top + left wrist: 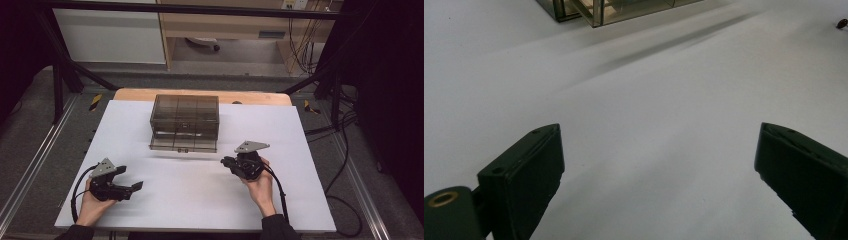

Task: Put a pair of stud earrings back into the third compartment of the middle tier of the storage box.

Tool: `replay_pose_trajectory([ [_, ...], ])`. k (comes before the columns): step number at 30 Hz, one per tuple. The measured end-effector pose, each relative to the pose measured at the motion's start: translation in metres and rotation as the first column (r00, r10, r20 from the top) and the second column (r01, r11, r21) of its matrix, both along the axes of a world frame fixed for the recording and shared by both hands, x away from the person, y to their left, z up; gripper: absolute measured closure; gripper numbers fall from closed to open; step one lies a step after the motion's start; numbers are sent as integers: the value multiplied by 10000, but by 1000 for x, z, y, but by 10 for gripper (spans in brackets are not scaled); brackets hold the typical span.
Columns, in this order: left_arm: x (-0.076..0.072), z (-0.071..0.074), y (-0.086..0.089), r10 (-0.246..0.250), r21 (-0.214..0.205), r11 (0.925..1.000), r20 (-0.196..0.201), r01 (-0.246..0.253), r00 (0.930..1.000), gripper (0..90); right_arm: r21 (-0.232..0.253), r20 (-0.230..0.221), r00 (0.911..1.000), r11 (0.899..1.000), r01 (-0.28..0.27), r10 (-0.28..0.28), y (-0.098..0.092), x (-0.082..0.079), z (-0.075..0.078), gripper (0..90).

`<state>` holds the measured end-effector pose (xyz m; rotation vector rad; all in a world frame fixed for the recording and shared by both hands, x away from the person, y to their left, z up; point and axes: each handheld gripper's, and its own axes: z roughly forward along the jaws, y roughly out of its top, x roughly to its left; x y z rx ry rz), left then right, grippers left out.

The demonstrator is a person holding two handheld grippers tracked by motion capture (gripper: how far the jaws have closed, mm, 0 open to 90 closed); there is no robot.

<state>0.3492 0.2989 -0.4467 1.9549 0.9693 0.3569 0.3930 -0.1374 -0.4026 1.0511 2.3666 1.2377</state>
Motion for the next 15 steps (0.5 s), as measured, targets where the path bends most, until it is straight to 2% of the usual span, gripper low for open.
replay_pose_trajectory([
  [15,0,0,0,-11,-10,10000,8,11,10000,54,22,93,9999,10000,37,-37,26,21,10,823],
])
